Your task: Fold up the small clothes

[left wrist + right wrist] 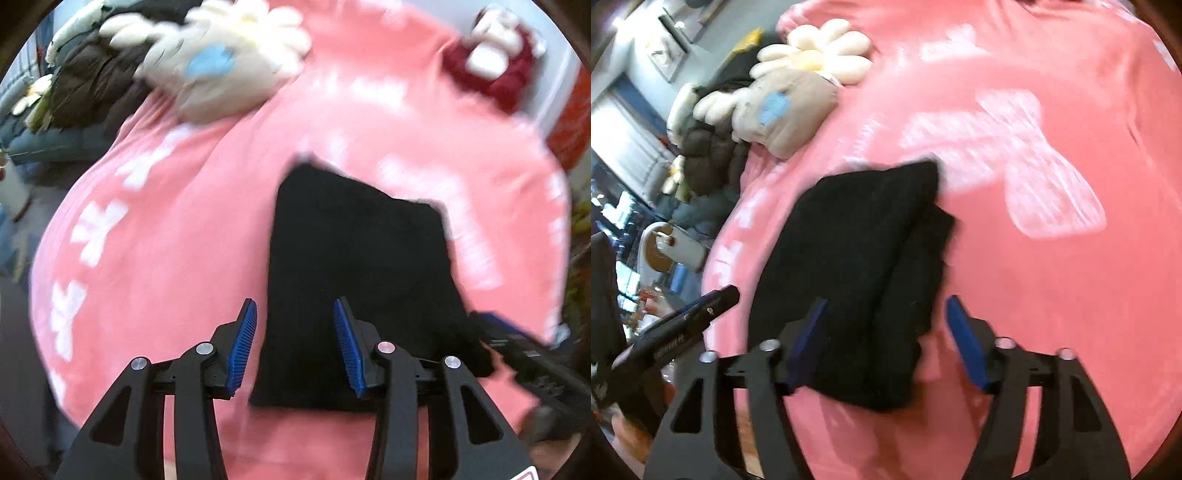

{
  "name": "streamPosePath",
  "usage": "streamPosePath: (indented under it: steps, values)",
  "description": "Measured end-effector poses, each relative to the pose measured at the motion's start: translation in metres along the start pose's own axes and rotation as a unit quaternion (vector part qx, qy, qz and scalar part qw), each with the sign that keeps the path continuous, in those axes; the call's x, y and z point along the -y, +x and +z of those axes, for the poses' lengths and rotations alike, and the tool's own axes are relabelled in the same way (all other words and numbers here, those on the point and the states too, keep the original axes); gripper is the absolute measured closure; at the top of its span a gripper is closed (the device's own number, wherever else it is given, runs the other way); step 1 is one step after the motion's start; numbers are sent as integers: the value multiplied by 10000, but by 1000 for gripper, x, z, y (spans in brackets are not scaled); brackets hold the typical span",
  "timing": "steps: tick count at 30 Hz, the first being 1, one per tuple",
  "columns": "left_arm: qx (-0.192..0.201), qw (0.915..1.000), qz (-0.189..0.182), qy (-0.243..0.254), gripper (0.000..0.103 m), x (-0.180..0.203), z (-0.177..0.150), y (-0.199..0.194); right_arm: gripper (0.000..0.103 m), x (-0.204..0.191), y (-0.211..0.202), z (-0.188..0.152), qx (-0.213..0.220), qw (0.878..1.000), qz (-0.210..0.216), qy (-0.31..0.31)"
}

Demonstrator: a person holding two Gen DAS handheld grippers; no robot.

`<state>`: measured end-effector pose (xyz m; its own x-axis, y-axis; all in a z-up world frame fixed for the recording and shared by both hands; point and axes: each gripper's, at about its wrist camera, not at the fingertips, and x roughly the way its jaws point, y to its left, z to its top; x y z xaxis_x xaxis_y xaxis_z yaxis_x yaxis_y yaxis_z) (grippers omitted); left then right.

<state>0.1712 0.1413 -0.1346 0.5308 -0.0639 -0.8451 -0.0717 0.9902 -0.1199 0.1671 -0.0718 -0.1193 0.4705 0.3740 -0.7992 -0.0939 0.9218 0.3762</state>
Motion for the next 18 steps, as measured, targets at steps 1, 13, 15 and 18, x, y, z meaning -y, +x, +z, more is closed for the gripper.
streamPosePath:
  steps: [1, 13, 15, 18]
  values:
    - [-46, 10000, 33, -73, 62, -6, -2, 1, 43, 4, -11, -8, 154, 9998, 88, -19]
    - [39, 9971, 69, 753, 45, 45, -14, -14, 88, -21, 42, -14, -685, 9953, -199, -659]
    - [-140, 9964, 114, 829, 45, 50, -20, -7, 88, -19, 27, -13, -528, 9975, -85, -473]
    - [-303, 9960, 31, 846, 45, 51, -29, -2, 85, -22, 8, -17, -365, 9981, -148, -465]
